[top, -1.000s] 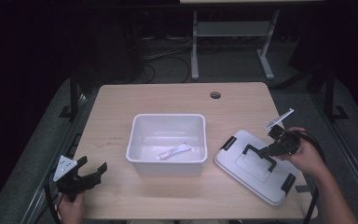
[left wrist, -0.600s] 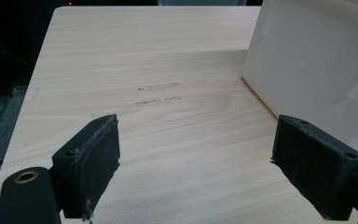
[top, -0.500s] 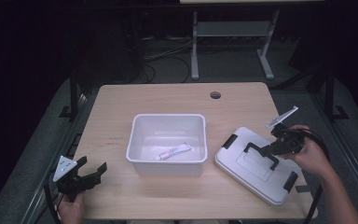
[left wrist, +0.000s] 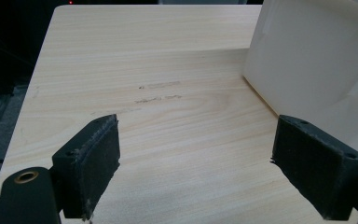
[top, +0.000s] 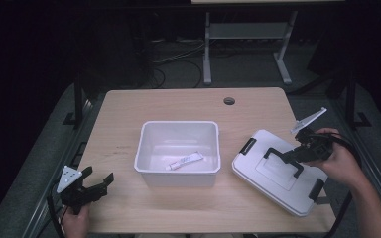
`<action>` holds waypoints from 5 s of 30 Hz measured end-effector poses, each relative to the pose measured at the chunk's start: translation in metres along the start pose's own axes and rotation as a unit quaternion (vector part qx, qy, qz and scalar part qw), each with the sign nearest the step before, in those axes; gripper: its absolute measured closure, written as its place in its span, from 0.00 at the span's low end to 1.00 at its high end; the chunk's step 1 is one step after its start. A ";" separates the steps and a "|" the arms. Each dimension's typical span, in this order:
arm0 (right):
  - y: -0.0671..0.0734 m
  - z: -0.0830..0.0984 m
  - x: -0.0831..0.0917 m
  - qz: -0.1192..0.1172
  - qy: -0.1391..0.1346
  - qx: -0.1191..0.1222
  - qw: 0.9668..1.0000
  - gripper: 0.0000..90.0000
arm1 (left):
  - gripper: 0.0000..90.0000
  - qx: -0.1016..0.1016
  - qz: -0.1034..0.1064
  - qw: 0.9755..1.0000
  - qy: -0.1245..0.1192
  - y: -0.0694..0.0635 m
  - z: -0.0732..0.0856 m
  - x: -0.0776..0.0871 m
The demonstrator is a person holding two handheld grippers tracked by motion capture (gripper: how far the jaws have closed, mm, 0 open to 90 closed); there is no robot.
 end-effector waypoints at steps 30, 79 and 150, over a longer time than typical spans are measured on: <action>0.014 -0.030 0.051 0.017 -0.003 0.034 0.999 0.94 | 0.16 -0.002 0.000 1.000 0.001 0.001 0.000 0.001; 0.048 -0.105 0.079 -0.008 -0.023 0.108 0.994 0.94 | 0.16 -0.002 -0.003 1.000 -0.002 0.002 -0.001 0.002; 0.107 -0.268 -0.038 -0.148 -0.001 0.249 0.957 0.94 | 0.16 0.006 -0.002 1.000 -0.001 0.006 -0.001 0.000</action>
Point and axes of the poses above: each handheld gripper's, and its own axes: x roughly backward along the jaws, z roughly out of its underside, y roughly to its left, the point moved 10 cm from there along -x, roughly forward along the jaws, and after that the axes turned 10 degrees about x, right-handed, at the moved point
